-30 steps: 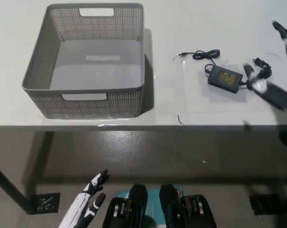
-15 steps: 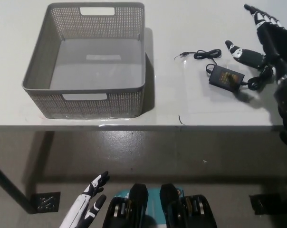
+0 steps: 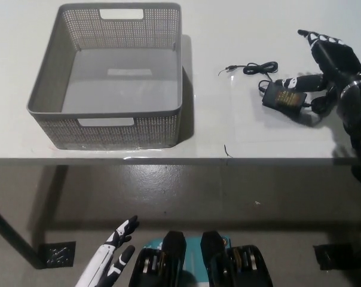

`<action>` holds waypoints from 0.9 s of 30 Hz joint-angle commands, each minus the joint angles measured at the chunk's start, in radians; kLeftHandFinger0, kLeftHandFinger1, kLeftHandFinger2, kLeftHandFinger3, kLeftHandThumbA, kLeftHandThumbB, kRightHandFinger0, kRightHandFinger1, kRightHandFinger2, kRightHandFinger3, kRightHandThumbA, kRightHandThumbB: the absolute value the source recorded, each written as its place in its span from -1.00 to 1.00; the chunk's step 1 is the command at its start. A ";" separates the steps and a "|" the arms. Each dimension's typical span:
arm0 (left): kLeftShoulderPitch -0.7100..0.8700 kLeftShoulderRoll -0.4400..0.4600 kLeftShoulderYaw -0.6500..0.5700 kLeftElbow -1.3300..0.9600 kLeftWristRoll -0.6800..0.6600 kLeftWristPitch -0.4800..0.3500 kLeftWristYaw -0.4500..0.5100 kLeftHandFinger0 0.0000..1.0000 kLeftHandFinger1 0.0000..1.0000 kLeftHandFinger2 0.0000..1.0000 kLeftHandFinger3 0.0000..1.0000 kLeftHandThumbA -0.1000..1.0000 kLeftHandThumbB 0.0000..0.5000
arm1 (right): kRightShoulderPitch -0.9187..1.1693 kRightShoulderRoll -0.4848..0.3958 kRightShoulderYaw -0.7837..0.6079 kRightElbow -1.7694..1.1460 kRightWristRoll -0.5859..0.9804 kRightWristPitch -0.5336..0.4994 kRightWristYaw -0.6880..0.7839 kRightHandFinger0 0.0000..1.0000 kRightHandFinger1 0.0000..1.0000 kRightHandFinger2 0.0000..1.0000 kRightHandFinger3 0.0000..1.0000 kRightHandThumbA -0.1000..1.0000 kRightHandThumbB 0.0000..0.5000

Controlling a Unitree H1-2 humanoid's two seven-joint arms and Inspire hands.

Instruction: Use the right hand to pick up a black power cord and place it into a container on the left hand side

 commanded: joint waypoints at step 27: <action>-0.062 0.015 -0.009 -0.025 -0.004 -0.023 -0.048 1.00 1.00 1.00 1.00 1.00 0.51 | -0.184 0.041 0.021 0.410 0.089 -0.059 0.067 1.00 1.00 1.00 1.00 0.71 1.00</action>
